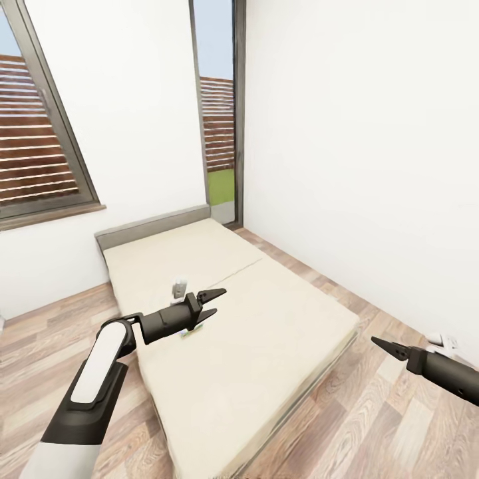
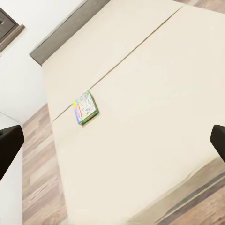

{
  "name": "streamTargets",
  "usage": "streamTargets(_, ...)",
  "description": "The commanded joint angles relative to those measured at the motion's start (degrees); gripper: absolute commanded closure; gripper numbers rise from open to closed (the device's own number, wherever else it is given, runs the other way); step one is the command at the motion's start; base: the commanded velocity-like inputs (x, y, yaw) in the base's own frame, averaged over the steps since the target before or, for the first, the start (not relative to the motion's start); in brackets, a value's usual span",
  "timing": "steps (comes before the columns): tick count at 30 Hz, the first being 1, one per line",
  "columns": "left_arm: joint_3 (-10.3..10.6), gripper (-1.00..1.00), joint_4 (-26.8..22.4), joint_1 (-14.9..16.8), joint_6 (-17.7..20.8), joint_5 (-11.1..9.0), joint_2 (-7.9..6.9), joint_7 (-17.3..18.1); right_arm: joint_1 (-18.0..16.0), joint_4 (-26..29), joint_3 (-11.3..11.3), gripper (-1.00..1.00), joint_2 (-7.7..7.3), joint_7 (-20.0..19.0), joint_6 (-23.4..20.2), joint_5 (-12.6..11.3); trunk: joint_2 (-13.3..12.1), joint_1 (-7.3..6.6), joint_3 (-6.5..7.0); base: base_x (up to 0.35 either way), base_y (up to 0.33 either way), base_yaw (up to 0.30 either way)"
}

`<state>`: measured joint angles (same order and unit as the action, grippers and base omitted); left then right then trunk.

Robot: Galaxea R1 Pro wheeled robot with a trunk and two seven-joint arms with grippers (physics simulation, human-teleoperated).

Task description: Put all the toys in the child's room - the three board games (two on the bed and one on the table), the two jigsaw puzzles on the table, and the tennis ball on the table - inside the toy box on the table in the child's room.

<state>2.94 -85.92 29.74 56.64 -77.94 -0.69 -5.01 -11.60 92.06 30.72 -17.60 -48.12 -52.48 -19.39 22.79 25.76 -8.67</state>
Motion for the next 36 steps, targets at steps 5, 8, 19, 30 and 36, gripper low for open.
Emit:
streamTargets(5,0.05,-1.0,-0.04,0.05,0.08,-0.56,-0.03,-0.53,-0.08,0.03,0.05,-1.0,-0.03,-0.23,-0.25,0.05,0.13,0.03,-0.13,-0.074,0.044,-0.001)
streamTargets(8,0.05,-1.0,-0.04,0.06,0.08,-0.56,-0.02,-0.53,-0.08,0.04,0.07,-1.0,-0.04,-0.24,-0.25,0.05,0.13,0.03,-0.13,-0.039,0.023,-0.001)
streamTargets(19,0.05,-1.0,-0.04,0.06,0.08,-0.55,-0.02,-0.53,-0.09,0.04,0.08,-1.0,-0.06,-0.24,-0.25,0.07,0.13,0.03,-0.13,-0.014,0.008,0.0)
streamTargets(30,0.05,-1.0,-0.04,0.05,0.08,-0.56,-0.02,-0.53,-0.03,-0.04,0.43,-1.0,0.0,-0.23,-0.09,0.12,0.13,0.03,-0.13,-0.003,0.002,0.0)
streamTargets(36,0.05,-1.0,-0.04,0.05,0.11,-0.56,-0.02,-0.53,-0.01,-0.27,1.72,-1.0,0.02,-0.24,0.07,0.17,0.13,0.03,-0.13,0.0,0.0,0.0)
